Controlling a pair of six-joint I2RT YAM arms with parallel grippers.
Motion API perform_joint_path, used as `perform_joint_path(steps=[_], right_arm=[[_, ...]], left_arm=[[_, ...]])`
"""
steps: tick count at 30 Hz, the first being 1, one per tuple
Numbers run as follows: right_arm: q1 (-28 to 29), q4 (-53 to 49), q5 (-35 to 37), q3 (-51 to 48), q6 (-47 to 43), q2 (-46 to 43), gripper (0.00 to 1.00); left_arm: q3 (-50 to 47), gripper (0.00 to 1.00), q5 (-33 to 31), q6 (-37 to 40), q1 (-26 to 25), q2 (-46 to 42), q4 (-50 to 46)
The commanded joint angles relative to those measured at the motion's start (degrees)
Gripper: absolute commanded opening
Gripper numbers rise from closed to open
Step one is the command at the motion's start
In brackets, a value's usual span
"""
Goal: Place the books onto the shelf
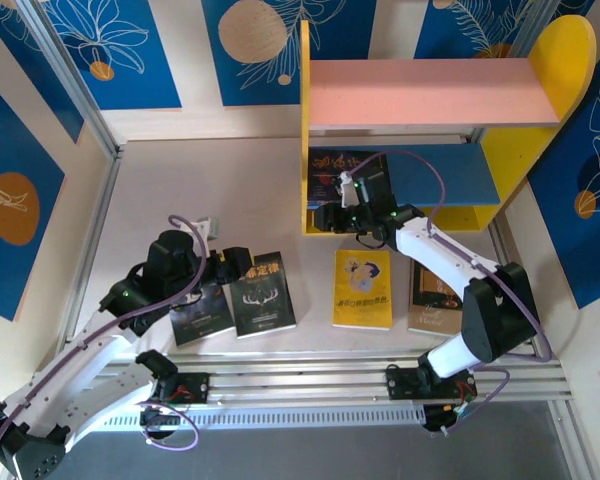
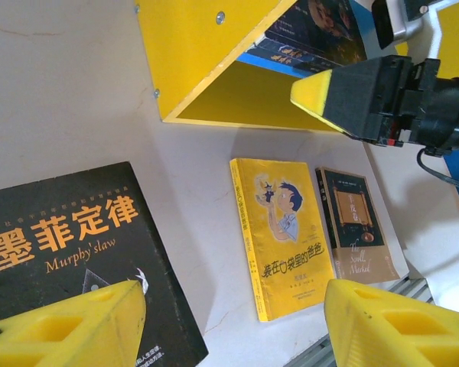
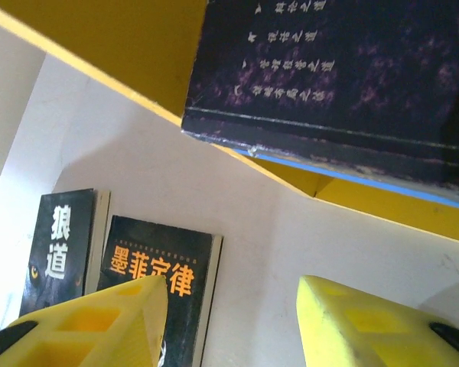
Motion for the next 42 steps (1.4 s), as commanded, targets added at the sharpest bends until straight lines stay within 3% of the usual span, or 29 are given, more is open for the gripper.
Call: perform_joint_path(steps=[1, 42], right_arm=[[0.59, 2.33, 0.06, 2.83, 0.62, 1.45, 0.49], [0.5, 0.21, 0.0, 8.25, -0.89, 5.72, 0.49]], left_arm=[[0.45, 0.64, -0.67, 0.3, -0.26, -0.63, -0.31], [0.81, 0.64, -1.11, 0.95, -0.22, -1.22, -1.51]])
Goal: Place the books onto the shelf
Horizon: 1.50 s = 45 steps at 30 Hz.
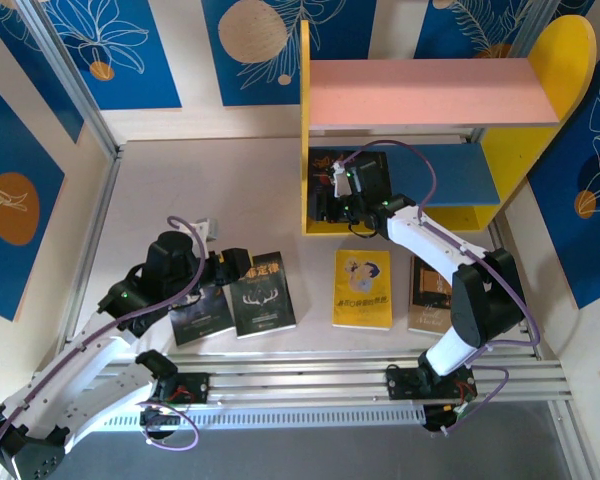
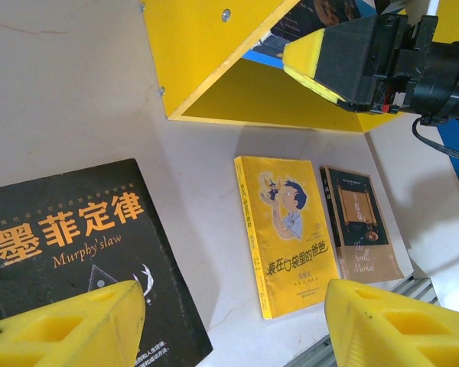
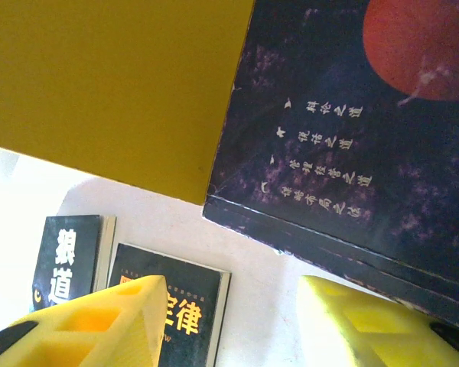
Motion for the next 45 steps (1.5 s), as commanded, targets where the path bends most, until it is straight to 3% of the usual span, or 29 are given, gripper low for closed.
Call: perform_joint_path(steps=[1, 14, 33, 45], right_arm=[[0.17, -0.17, -0.01, 2.37, -0.89, 0.65, 0.49], [0.2, -1.11, -1.1, 2.38, -1.11, 0.19, 0.49], [0.33, -6.74, -0.78, 0.59, -3.49, -11.71, 0.5], [7.47, -4.78, 1.73, -11.95, -1.2, -10.84, 0.49]], left_arm=[[0.73, 0.64, -0.76, 0.78, -0.24, -0.77, -0.44], [0.64, 0.64, -1.11, 0.87, -0.28, -1.17, -0.93], [0.68, 0.64, -6.66, 1.89, -0.28, 3.41, -7.11], [-4.71, 0.61, -8.7, 0.38, -0.24, 11.6, -8.95]])
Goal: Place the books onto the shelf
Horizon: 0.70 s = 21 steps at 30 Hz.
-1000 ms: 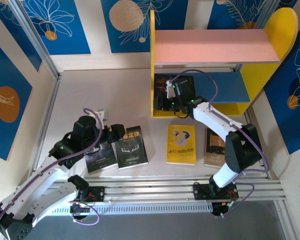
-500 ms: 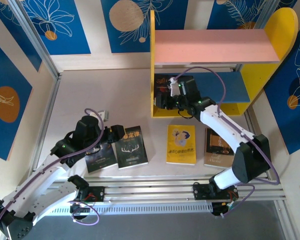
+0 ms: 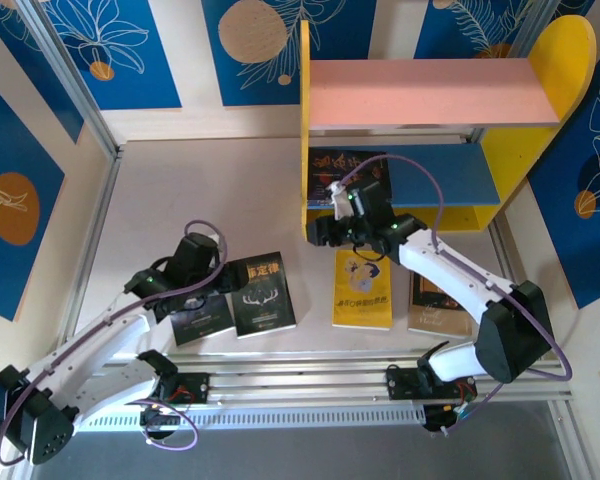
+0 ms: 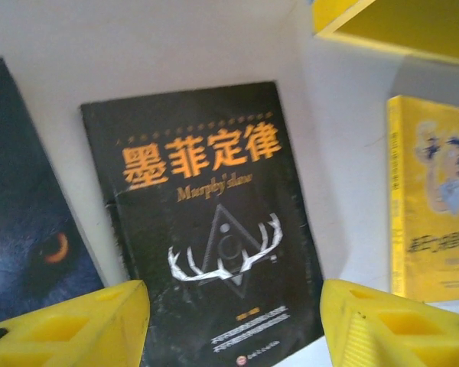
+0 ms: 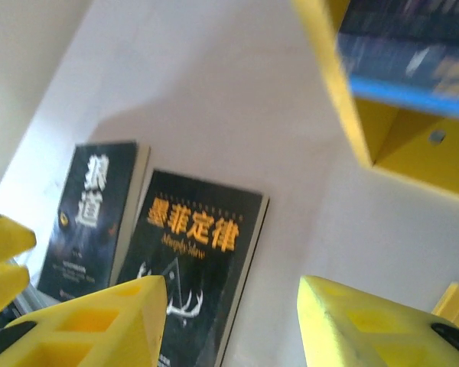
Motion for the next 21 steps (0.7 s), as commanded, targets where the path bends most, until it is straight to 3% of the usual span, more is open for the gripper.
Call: perform_joint_path(steps=[1, 9, 21], right_arm=[[1.82, 0.57, 0.74, -4.0, 1.78, 1.41, 0.49], [5.98, 4.91, 1.15, -10.43, 6.87, 3.95, 0.5], [11.49, 6.73, 1.68, -10.67, 9.73, 9.38, 0.49]], left_arm=[[-2.52, 0.61, -0.73, -1.07, -0.28, 1.79, -0.56], [-5.71, 0.6, 1.57, -2.66, -0.85, 5.71, 2.68], [-6.39, 0.59, 1.97, -2.25, -1.29, 12.16, 7.99]])
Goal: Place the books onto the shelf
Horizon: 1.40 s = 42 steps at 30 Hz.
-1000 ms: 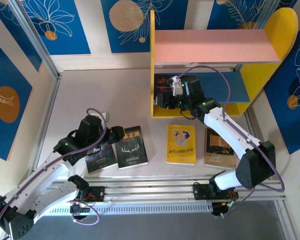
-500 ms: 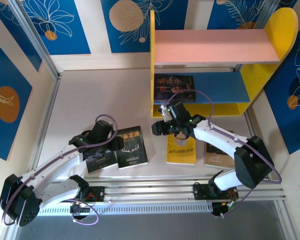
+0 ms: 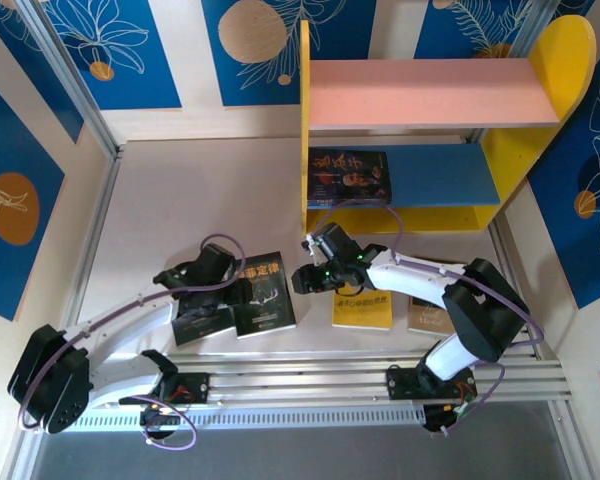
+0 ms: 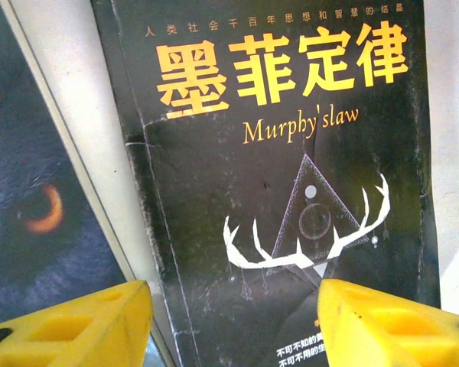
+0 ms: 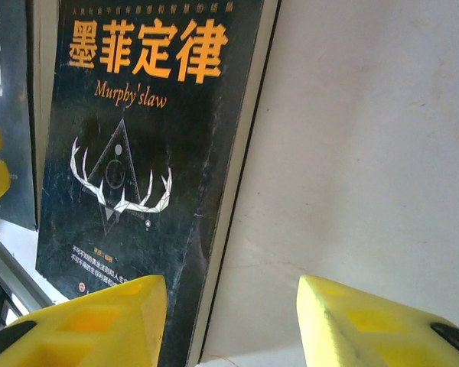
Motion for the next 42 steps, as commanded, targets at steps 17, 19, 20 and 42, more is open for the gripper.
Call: perform_joint_path(steps=[17, 19, 20, 42], right_arm=[[1.01, 0.01, 2.06, -0.06, 0.95, 2.04, 0.5], [0.92, -0.18, 2.32, -0.27, 0.81, 1.94, 0.5], [0.84, -0.34, 2.43, -0.33, 0.75, 1.91, 0.5], [2.02, 1.45, 3.67, -1.05, 3.36, 6.53, 0.52]], left_arm=[[2.52, 0.58, -1.05, 0.41, -1.76, 10.7, 2.45], [3.04, 0.58, -0.42, 0.45, -2.07, 11.85, 3.44], [3.25, 0.58, 0.15, 0.36, -2.27, 12.47, 4.17], [4.25, 0.58, -2.97, -0.94, -3.55, 17.19, 6.28]])
